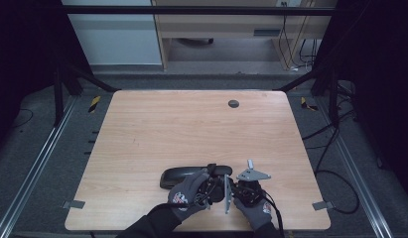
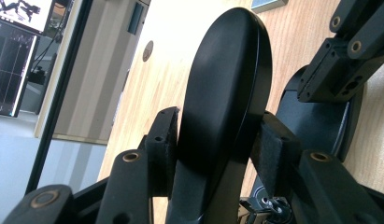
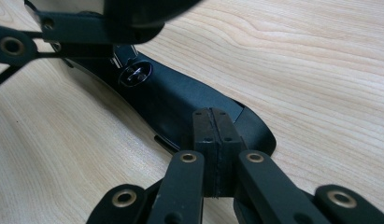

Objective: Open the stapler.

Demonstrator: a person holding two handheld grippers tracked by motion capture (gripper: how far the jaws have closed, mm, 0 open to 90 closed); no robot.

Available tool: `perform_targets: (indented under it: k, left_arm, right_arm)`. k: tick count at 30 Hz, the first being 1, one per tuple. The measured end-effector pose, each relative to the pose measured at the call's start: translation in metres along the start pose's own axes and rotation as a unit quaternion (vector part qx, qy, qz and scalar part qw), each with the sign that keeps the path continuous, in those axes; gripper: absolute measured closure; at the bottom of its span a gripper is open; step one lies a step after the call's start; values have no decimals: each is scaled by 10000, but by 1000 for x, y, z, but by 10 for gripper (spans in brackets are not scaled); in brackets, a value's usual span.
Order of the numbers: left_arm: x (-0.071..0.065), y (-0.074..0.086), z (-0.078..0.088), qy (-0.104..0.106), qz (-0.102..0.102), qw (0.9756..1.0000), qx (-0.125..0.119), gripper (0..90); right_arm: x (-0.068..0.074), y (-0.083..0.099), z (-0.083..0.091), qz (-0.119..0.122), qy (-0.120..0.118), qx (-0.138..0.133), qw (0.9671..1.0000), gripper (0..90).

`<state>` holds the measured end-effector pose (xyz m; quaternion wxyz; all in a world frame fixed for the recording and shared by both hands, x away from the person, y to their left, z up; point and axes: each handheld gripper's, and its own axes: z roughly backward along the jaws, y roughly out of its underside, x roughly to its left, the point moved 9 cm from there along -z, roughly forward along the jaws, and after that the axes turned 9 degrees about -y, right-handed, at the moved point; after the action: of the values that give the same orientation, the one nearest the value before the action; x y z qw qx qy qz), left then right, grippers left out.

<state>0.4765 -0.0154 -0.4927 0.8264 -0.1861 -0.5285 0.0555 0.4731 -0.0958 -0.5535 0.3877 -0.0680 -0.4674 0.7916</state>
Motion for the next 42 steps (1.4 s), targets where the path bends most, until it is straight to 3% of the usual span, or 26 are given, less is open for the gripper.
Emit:
perform_targets:
  k: [14, 24, 29, 42]
  left_arm:
    - [8, 1, 6, -94, 109, 9999, -47, 556]
    - [18, 2, 11, -103, 362, 9992, -122, 560]
    - [22, 3, 13, -95, 394, 9991, -109, 562]
    - [38, 7, 20, -89, 799, 9965, -239, 568]
  right_arm:
    - [-1, 0, 0, -87, -36, -35, 9999, 900]
    - [-1, 0, 0, -151, -43, 0, 9999, 900]
    - [-1, -1, 0, -168, -33, 20, 9999, 900]
    - [0, -1, 0, -210, -50, 9, 9998, 900]
